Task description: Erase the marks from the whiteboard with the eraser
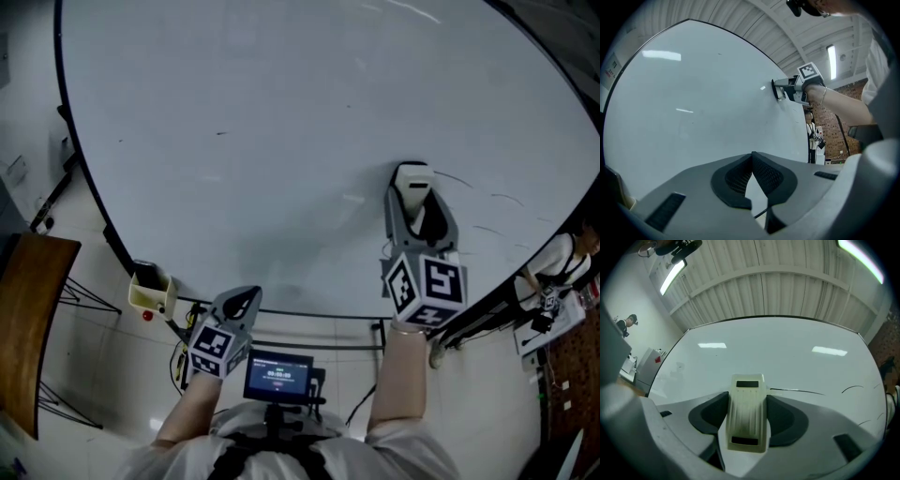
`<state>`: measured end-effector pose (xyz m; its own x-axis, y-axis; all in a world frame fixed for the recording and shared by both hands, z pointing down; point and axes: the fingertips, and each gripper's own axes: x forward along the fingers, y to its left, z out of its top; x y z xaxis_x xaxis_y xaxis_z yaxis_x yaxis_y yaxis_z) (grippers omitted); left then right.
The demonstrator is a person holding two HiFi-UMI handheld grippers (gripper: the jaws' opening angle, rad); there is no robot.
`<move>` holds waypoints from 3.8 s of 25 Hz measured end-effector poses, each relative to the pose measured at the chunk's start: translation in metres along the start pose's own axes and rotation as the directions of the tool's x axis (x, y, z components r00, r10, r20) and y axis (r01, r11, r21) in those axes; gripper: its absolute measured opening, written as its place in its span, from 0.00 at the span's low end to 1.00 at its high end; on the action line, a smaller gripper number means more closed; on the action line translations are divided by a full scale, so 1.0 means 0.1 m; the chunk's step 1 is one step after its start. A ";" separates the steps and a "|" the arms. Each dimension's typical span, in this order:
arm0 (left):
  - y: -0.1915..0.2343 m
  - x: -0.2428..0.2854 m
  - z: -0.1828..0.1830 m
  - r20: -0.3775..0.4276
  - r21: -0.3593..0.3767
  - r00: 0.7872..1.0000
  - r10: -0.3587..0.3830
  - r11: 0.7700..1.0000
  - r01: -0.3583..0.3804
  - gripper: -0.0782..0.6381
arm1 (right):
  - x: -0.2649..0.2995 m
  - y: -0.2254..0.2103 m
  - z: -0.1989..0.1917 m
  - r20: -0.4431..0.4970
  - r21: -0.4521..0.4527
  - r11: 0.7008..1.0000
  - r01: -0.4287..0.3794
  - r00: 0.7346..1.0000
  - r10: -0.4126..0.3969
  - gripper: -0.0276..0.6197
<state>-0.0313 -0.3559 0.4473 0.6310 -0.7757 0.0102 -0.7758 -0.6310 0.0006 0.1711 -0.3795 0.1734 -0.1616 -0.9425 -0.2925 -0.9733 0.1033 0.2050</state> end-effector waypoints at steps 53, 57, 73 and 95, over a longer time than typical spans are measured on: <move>-1.60 -1.14 -0.33 -0.020 -0.032 1.000 0.007 0.999 -0.008 0.12 | -3.10 1.07 -2.17 -0.388 0.268 0.931 -0.246 0.857 0.338 0.46; -1.92 -1.30 -0.31 -0.015 -0.032 1.000 0.028 0.999 -0.028 0.12 | -3.39 0.97 -2.06 -0.371 0.296 0.923 -0.246 0.861 0.348 0.46; -2.15 -1.59 -0.24 -0.014 -0.006 0.999 0.028 1.000 -0.029 0.12 | -3.75 0.92 -1.85 -0.332 0.312 0.931 -0.190 0.896 0.294 0.46; -1.76 -1.68 -0.13 0.012 -0.002 0.999 -0.036 0.999 0.036 0.12 | -3.57 1.33 -1.76 -0.353 0.311 0.934 -0.173 0.892 0.283 0.45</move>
<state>-0.0008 -0.1145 0.4583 0.6585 -0.7526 -0.0014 -0.7526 -0.6585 0.0031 0.1280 -0.0851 0.4691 -0.3620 -0.9235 0.1272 -0.9322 0.3587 -0.0485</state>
